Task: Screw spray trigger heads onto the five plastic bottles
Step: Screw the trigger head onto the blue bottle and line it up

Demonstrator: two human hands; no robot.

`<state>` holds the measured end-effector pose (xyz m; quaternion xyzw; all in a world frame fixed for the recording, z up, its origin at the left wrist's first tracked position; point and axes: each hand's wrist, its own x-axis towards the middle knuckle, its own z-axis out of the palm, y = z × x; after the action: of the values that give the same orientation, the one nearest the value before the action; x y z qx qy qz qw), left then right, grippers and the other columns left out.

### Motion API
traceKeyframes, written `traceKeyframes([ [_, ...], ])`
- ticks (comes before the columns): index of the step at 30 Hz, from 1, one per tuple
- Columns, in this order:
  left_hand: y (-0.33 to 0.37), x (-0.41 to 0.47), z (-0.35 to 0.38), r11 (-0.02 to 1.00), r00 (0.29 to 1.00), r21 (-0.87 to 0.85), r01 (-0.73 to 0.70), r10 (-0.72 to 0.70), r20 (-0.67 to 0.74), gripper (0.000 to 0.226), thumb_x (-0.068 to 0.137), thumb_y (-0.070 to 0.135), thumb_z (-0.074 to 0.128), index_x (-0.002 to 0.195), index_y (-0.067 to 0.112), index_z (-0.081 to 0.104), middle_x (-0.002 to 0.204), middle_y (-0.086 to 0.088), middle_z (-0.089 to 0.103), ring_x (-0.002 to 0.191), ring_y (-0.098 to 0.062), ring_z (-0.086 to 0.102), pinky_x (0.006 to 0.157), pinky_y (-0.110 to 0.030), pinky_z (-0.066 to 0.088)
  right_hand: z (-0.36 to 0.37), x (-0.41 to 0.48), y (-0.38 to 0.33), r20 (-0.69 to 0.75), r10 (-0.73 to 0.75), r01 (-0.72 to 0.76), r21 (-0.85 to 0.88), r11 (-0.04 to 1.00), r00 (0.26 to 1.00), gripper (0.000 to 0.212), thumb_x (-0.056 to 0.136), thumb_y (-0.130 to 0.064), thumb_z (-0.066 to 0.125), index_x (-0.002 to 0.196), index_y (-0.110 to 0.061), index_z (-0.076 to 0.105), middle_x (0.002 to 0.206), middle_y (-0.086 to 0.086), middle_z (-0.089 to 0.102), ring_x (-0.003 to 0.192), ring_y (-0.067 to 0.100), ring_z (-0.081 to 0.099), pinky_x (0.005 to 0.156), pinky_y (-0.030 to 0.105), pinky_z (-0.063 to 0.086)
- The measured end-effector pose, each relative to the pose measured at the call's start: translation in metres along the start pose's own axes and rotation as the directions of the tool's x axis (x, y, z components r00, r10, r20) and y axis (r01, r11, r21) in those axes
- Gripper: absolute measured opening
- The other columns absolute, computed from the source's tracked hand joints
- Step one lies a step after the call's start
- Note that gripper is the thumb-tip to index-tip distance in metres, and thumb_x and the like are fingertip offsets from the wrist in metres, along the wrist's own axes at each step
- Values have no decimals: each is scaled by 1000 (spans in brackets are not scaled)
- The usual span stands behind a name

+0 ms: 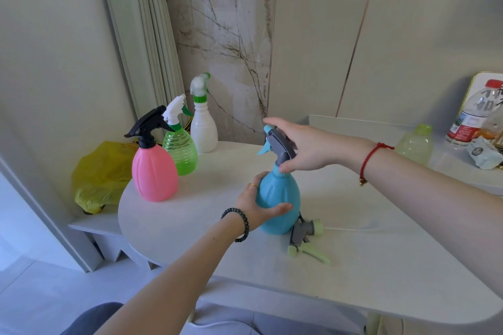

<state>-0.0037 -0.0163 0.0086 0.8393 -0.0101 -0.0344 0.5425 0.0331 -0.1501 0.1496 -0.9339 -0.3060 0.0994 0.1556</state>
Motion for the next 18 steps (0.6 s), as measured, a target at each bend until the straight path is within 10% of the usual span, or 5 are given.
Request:
traceKeyframes([
  [4,0,0,0,1000,1000,-1,0,0,5,80,65,44,73,129,38,25,125,3,49,108,-16,50,90,-32,46,5,4,-10,-34,-25,18,-191,981,999,68,79,-18,61,137,-17,27,120,15,52,100,33,55,73,41,49],
  [8,1,0,-1,1000,1000,28,9,-10,13,86,65,46,72,133,38,20,124,5,46,108,-15,48,87,-29,43,-2,4,-20,-22,41,-47,-442,896,999,66,68,-59,65,108,-11,44,84,2,49,71,19,52,53,32,41],
  [13,0,0,-1,1000,1000,-6,2,-2,18,81,64,44,73,129,37,26,122,2,51,107,-18,52,90,-34,47,-23,6,-21,120,-120,169,-738,653,986,41,74,-28,70,111,-18,56,113,5,48,105,25,46,72,37,46],
  [18,0,1,-2,1000,1000,23,4,-4,10,82,64,47,72,130,38,24,118,4,48,104,-16,50,83,-29,44,-17,17,-17,92,-92,129,-582,803,991,33,82,-33,57,67,-4,62,57,10,56,56,24,52,45,25,34],
])
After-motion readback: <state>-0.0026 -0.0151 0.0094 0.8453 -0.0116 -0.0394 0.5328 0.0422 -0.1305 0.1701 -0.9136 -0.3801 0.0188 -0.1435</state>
